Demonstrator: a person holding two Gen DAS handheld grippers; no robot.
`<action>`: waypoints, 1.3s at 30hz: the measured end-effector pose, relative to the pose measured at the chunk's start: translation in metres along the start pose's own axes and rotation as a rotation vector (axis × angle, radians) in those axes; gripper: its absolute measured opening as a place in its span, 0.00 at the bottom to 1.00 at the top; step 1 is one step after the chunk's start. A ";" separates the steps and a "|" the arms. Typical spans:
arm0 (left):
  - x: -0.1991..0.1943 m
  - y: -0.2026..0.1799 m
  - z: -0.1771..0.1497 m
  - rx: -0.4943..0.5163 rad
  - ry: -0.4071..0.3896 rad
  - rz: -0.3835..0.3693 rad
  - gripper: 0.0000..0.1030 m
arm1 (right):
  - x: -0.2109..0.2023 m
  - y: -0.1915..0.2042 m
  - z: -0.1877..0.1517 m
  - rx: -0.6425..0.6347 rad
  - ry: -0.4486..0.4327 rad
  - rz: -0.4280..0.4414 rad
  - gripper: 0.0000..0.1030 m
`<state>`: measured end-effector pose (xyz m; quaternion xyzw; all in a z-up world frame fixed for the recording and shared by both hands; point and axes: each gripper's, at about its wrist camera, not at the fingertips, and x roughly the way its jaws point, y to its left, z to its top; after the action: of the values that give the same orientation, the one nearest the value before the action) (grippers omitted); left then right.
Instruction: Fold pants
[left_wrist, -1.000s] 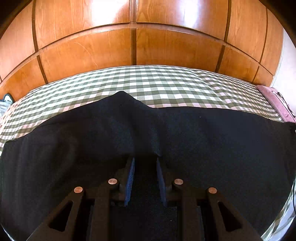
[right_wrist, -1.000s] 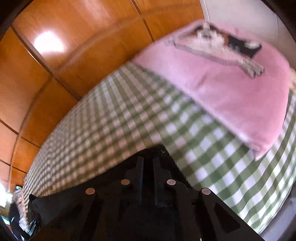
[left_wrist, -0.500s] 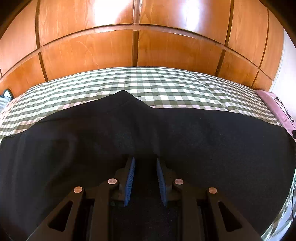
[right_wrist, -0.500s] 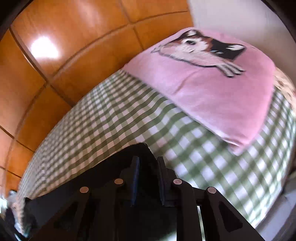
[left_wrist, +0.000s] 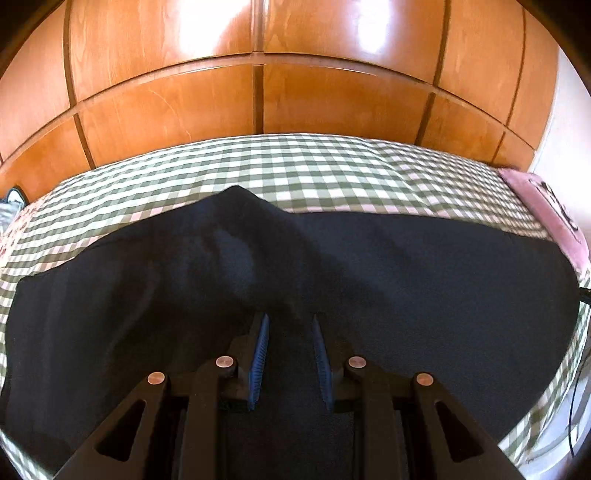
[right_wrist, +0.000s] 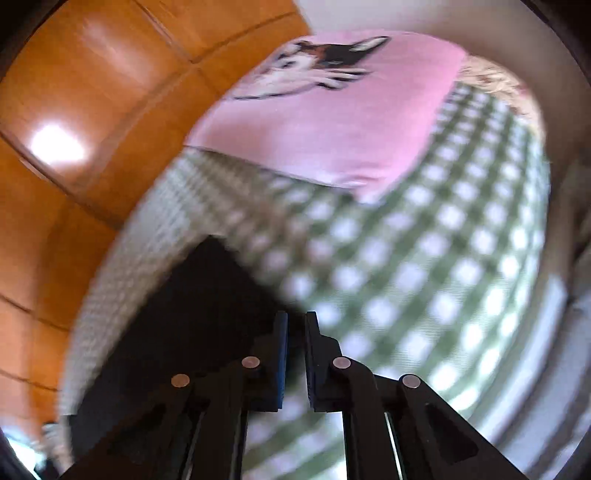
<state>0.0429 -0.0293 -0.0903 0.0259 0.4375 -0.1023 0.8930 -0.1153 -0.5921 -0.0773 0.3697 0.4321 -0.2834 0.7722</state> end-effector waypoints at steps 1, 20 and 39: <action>-0.002 -0.004 -0.005 0.016 0.004 0.020 0.23 | 0.003 -0.006 -0.002 0.011 0.018 -0.027 0.06; -0.008 -0.005 -0.025 -0.017 0.004 0.004 0.26 | -0.006 0.024 -0.072 0.154 0.035 0.450 0.77; -0.010 0.005 -0.030 -0.047 -0.017 -0.030 0.26 | 0.026 0.034 -0.051 0.242 -0.024 0.381 0.23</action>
<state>0.0151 -0.0189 -0.1012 -0.0026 0.4324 -0.1057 0.8955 -0.1003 -0.5343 -0.1071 0.5314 0.3081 -0.1865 0.7668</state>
